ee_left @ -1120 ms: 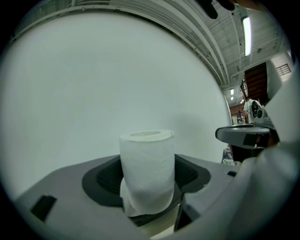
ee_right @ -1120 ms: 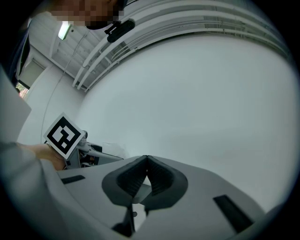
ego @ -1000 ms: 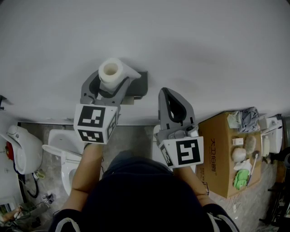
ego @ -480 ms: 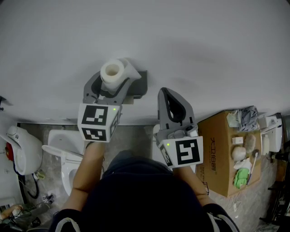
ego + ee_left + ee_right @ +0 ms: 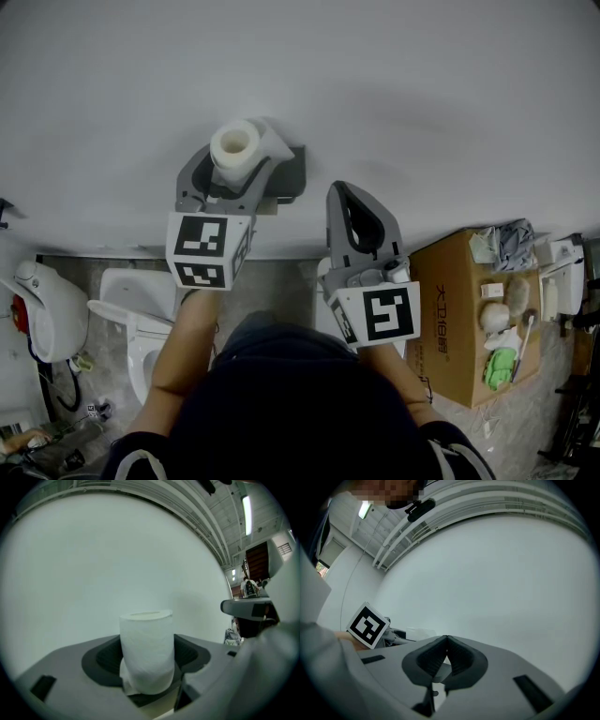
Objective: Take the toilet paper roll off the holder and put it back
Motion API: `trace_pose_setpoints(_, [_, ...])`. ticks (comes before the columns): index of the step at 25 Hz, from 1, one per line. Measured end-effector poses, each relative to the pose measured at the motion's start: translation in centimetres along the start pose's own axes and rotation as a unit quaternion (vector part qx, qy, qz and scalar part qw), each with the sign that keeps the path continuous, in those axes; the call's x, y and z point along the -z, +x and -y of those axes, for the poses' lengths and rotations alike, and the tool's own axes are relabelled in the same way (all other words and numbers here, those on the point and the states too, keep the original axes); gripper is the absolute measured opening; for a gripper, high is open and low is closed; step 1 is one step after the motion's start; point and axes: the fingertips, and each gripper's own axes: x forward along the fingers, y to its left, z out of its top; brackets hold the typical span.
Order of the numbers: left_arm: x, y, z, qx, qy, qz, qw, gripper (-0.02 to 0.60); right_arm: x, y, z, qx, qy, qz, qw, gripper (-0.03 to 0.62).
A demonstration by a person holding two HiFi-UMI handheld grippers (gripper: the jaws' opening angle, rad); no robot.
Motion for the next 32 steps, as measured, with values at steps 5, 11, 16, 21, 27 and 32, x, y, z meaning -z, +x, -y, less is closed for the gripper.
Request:
trace_pose_setpoints(5, [0.6,0.4,0.1,0.0,-0.001,-0.01,0.9999,0.312,0.0,0.0,0.1,0.001,0.001,0.0,1.0,0.015])
trace_pose_setpoints(11, [1.1,0.6,0.3,0.005,0.004,-0.026,0.9997,0.313,0.1,-0.1,0.3,0.005,0.002,0.0,1.0,0.015])
trace_pose_setpoints(16, [1.1,0.6,0.5,0.006,0.012,-0.027,0.9996,0.315,-0.1,-0.1,0.4,0.005,0.002,0.001,1.0,0.015])
trace_pose_setpoints(21, [1.3,0.4,0.2,0.006,-0.004,-0.022,0.9997,0.334,0.0,0.0,0.4,0.003,0.001,0.002,1.0,0.015])
trace_pose_setpoints(27, [-0.3,-1.4,0.0,0.006,-0.024,0.017,0.9996,0.347,0.1,0.2,0.3,0.0,0.001,0.001,1.0,0.015])
trace_pose_setpoints(32, [-3.1,-4.4,0.2,0.012,-0.035,0.063,0.9973,0.345,0.1,0.3,-0.2,-0.004,-0.001,0.001,1.0,0.015])
